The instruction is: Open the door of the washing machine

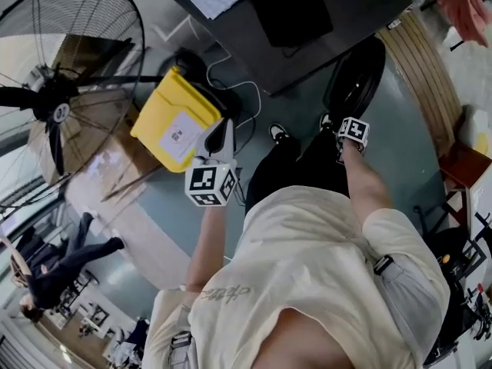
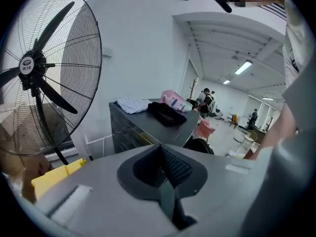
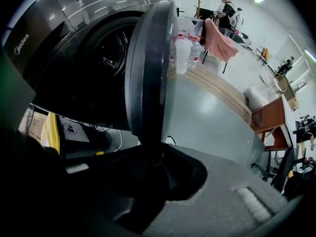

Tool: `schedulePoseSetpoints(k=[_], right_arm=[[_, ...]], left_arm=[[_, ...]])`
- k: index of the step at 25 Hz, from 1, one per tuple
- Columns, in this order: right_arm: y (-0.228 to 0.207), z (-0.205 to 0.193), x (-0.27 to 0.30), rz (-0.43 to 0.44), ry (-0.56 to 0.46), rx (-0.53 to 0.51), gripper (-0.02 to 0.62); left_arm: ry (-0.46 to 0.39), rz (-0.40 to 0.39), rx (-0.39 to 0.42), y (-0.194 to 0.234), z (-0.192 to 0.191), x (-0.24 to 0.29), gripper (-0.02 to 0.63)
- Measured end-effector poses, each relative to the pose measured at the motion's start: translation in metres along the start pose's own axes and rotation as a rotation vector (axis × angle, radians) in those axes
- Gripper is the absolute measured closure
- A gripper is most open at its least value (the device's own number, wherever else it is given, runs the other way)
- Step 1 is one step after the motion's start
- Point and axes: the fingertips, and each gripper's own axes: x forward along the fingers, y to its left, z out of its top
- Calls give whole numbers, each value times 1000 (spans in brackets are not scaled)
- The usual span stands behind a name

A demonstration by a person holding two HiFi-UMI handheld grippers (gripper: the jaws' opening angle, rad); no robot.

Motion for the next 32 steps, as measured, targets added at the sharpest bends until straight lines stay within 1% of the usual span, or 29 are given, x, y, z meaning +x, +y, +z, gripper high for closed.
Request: schedulePoseSetpoints(k=[7, 13, 15, 19, 22, 24, 27, 29, 30, 32], right_arm=[[-62, -6, 2, -32, 18, -48, 528], [-128, -4, 1, -31, 34, -98, 528], [-146, -1, 0, -18, 46, -111, 528], [-194, 21, 0, -55, 4, -192, 525], [-222, 32, -3, -67, 17, -235, 522], [-238, 41, -5, -55, 12, -274, 522], [-257, 57, -2, -6, -17, -324, 518], [-271, 67, -2, 1, -36, -355, 517], [-278, 71, -2, -4, -37, -366, 517], [-298, 75, -7, -43, -15, -380, 515]], left_arm=[[-3, 7, 18, -35, 2, 17, 589], [-6, 33, 16, -99, 2, 37, 589], [-10, 44, 12, -121, 3, 42, 589], [-19, 51, 14, -164, 6, 55, 589], [-24, 38, 28, -194, 9, 67, 589], [-25, 29, 37, -214, 10, 75, 589], [-23, 25, 46, -241, 12, 85, 589], [-21, 27, 48, -257, 12, 90, 589], [-17, 27, 51, -264, 11, 93, 589], [-8, 25, 61, -278, 10, 97, 589]])
